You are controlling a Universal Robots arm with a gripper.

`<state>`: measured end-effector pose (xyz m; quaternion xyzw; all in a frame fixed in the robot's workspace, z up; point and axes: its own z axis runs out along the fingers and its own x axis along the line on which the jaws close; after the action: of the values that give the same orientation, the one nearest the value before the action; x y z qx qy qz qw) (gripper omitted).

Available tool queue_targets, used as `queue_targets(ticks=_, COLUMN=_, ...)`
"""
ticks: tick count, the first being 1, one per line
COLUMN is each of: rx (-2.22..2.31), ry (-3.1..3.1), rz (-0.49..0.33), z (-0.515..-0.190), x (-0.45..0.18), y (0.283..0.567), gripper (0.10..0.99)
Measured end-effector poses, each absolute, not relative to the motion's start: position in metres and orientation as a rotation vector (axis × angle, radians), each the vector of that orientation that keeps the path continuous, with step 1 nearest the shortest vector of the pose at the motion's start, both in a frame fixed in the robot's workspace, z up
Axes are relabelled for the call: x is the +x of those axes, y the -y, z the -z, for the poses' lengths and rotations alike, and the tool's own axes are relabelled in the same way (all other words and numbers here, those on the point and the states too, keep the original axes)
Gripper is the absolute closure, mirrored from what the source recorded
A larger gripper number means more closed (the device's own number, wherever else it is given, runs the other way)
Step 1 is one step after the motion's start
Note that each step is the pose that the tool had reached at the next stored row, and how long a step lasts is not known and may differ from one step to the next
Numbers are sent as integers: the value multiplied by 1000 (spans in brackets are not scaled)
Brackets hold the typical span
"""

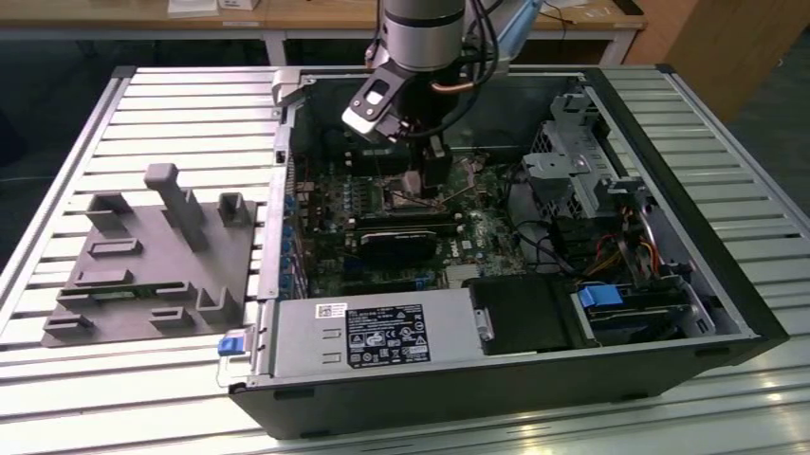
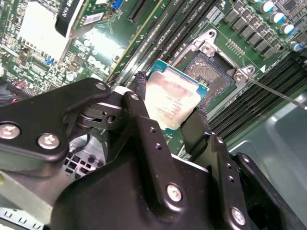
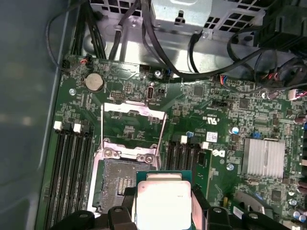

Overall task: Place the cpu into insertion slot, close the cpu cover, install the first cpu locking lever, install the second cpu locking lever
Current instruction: 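Place the cpu into insertion slot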

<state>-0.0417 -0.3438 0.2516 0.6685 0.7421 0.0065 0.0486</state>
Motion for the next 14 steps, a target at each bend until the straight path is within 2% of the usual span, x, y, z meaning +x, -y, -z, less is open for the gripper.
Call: queue_targets(ticks=14, rx=2116, ry=-2220, rz=-30, z=-247, x=-42, y=340, gripper=549)
